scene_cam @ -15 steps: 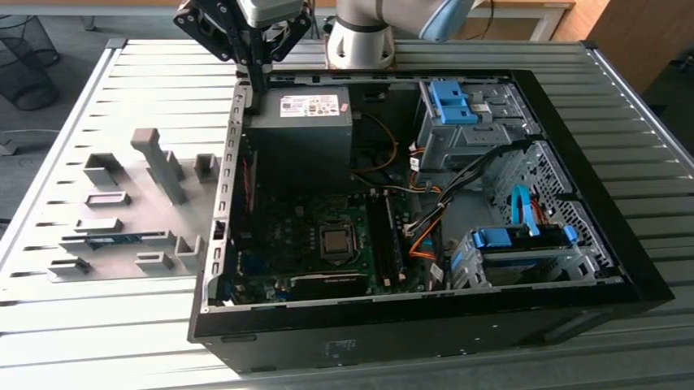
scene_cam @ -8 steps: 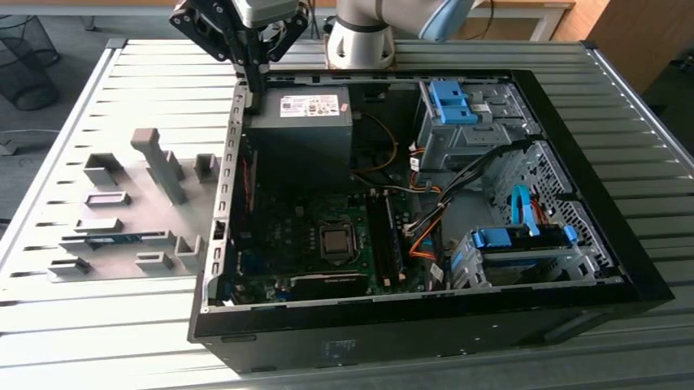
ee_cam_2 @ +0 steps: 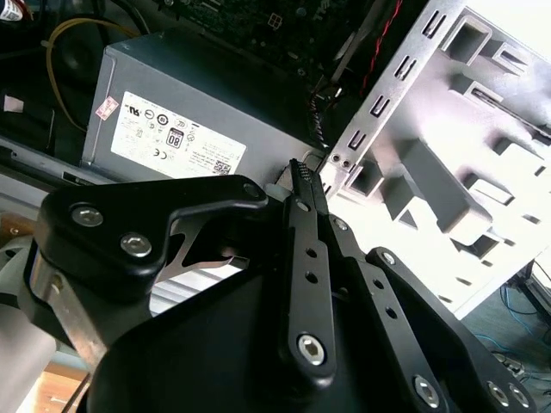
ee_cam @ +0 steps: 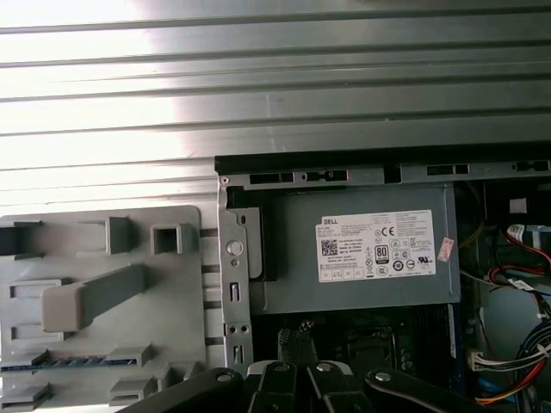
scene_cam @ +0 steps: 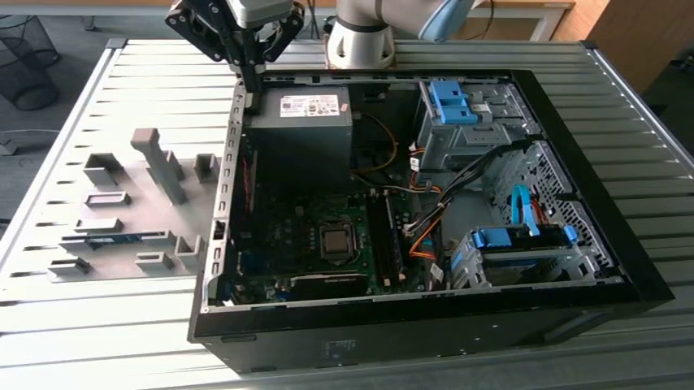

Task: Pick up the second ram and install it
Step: 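Reach for the second ram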

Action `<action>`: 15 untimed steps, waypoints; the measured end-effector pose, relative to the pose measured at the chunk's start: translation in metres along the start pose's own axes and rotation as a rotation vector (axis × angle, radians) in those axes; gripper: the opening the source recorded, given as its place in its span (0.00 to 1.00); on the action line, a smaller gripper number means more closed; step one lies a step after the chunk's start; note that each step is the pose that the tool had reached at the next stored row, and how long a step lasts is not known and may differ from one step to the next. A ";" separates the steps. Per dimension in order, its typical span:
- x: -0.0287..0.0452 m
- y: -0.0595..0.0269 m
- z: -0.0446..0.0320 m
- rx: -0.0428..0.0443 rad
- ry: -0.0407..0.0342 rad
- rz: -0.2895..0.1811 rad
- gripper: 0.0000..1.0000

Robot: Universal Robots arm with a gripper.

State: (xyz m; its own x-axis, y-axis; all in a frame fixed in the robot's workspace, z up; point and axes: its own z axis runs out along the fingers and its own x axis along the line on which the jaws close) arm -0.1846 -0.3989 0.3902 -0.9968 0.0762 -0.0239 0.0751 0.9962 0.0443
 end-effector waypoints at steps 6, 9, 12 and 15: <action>0.0011 -0.0001 0.0000 0.0000 0.0000 0.000 0.10; 0.0012 -0.0001 0.0000 0.0000 0.0000 0.000 0.10; 0.0031 -0.0003 -0.0001 0.0000 0.0000 0.000 0.10; 0.0059 -0.0005 -0.0001 0.0000 0.0000 0.000 0.10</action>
State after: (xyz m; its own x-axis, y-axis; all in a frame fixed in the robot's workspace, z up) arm -0.1906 -0.3989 0.3902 -0.9968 0.0763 -0.0239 0.0752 0.9962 0.0443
